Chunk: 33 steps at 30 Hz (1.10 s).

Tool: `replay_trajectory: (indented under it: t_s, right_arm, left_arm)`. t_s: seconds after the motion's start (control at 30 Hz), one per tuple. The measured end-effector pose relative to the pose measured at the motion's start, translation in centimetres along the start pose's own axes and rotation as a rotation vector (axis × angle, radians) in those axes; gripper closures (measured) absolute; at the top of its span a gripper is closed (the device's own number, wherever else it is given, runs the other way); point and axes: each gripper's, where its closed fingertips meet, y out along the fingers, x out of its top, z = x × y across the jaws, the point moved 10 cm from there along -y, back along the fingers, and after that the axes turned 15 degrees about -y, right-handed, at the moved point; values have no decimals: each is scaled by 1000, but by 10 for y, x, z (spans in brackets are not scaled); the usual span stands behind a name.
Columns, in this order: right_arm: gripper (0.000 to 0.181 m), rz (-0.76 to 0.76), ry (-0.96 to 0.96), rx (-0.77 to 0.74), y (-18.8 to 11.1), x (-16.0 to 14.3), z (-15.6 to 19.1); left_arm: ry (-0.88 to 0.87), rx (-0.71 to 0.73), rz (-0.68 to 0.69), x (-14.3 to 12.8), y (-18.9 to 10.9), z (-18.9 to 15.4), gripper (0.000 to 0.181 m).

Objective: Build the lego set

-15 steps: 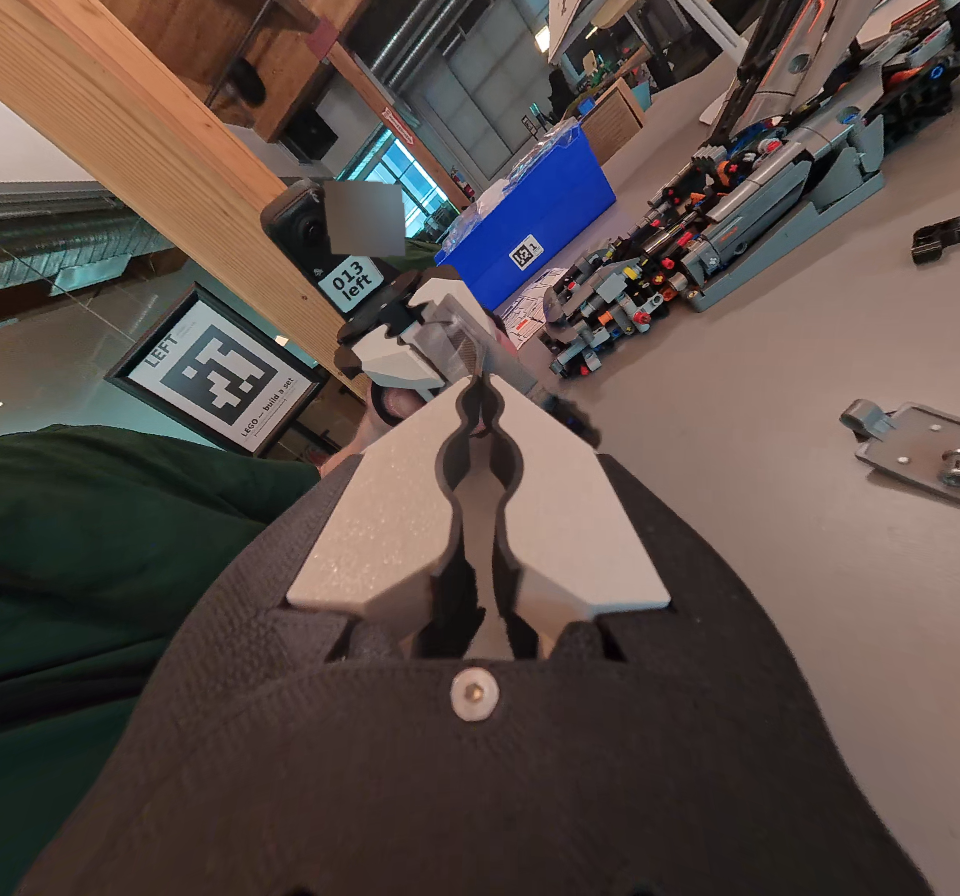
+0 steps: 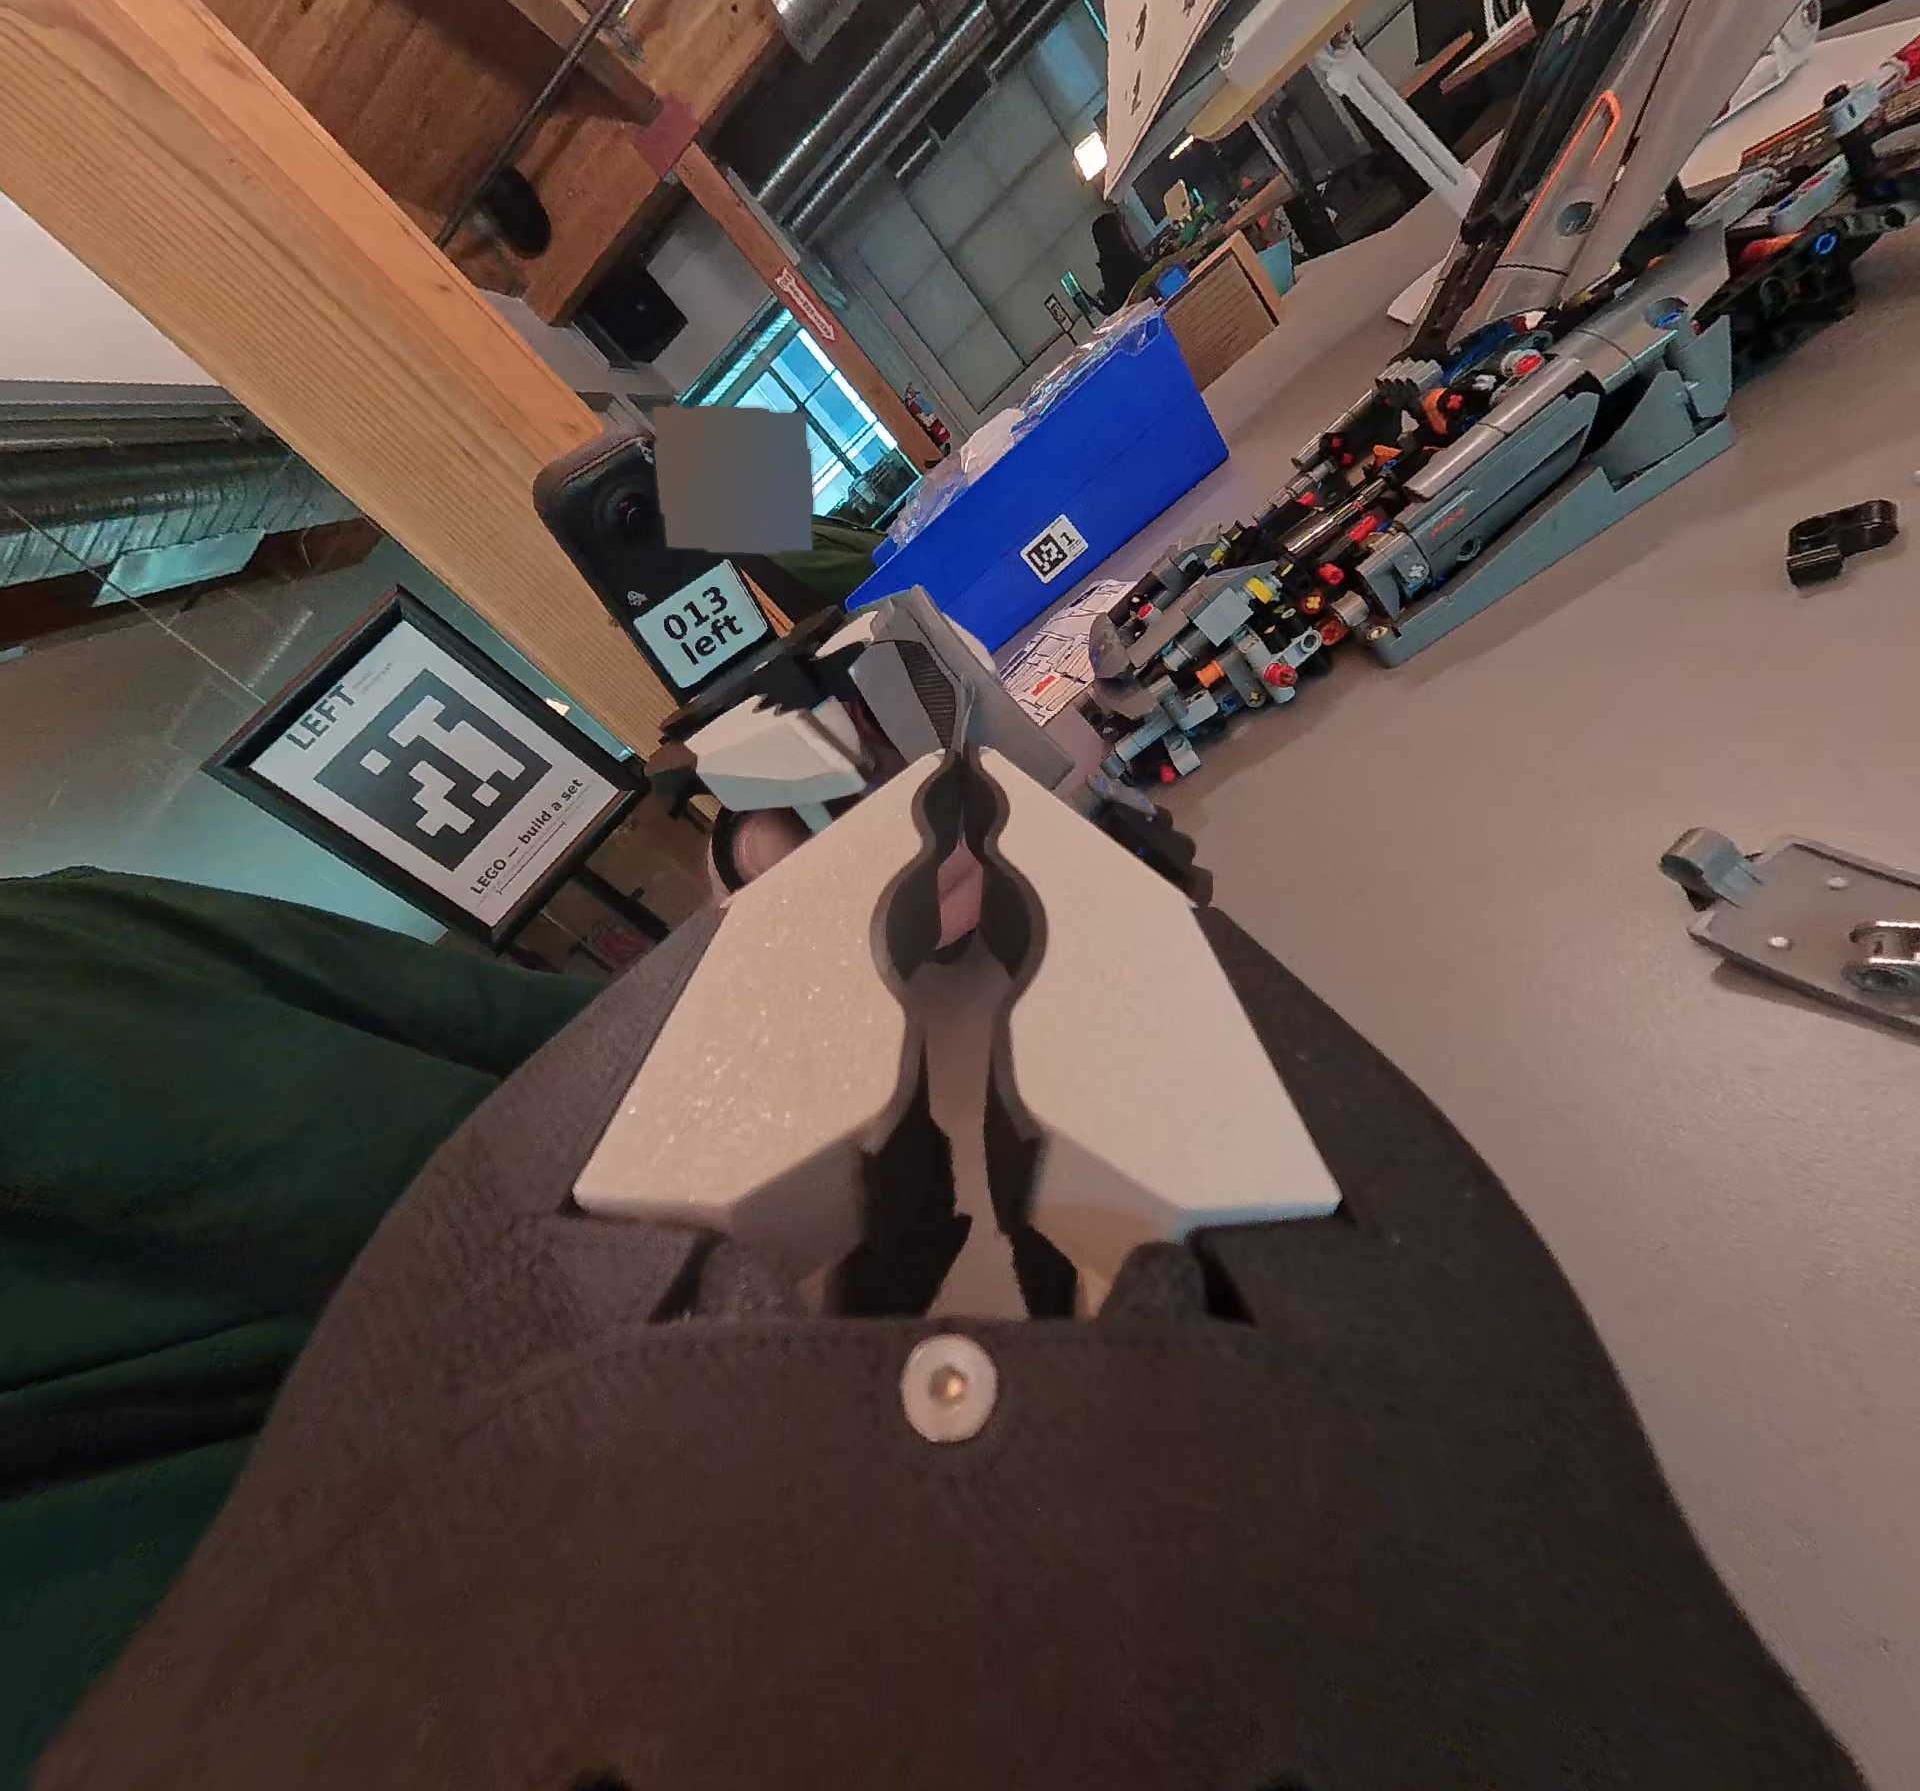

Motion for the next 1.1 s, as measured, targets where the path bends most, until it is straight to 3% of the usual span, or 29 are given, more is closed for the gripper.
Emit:
replay_trajectory:
  t_s: [0.27,0.93,1.1]
  right_arm:
    - [181,-15,-9,3,-1,0,1]
    - [181,-56,-47,12,-6,2,5]
    - [181,-64,-50,17,-6,2,6]
  left_arm:
    - [-29,-4,-43,2,1,0,172]
    - [-256,-140,-146,5,-4,11,175]
    - [-242,-127,-138,8,-9,12,179]
